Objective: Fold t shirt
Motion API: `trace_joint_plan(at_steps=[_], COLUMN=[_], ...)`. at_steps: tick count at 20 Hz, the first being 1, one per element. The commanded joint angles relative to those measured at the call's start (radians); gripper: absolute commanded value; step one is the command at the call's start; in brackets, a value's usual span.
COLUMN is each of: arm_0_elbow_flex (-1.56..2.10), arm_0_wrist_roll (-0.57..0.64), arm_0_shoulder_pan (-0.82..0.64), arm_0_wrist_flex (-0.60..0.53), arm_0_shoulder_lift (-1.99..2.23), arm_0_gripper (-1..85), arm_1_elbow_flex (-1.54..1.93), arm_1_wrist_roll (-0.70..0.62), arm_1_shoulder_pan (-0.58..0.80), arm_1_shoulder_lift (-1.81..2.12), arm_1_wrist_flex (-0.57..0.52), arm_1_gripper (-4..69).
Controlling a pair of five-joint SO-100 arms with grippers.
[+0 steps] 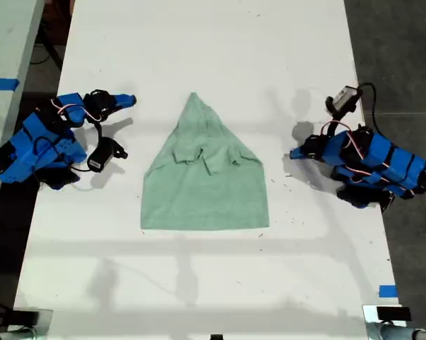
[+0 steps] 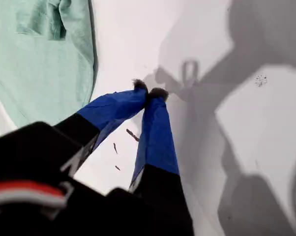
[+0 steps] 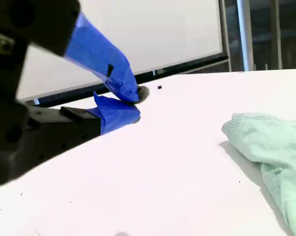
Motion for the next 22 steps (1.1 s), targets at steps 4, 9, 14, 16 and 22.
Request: trace_joint_plan(at_steps=[4, 9, 14, 16, 22], arm_0_elbow_flex=[0.04, 0.04, 0.04, 0.04, 0.04], arm_0_wrist_roll=[-0.018, -0.017, -0.02, -0.02, -0.02], arm_0_shoulder_pan=[-0.006, -0.008, -0.008, -0.006, -0.015], arm_0_wrist_flex=[0.002, 0.0, 0.002, 0.002, 0.002], arm_0_shoulder_lift=[0.011, 0.011, 0.011, 0.011, 0.011], arm_0_gripper=[1.5, 1.5, 2.6, 7.7, 15.3], arm_1_elbow_flex=[0.023, 0.023, 0.023, 0.021, 0.015], arm_1_wrist_roll=[0.009, 0.009, 0.011, -0.011, -0.017], arm_1_shoulder_pan=[0.011, 0.015, 0.014, 0.009, -0.005], arm_1_shoulder_lift=[0.009, 0.009, 0.009, 0.009, 0.009], arm_1_wrist_flex=[-0.031, -0.029, -0.026, -0.031, -0.025], arm_1_gripper=[2.1, 2.1, 2.9, 6.7, 25.6])
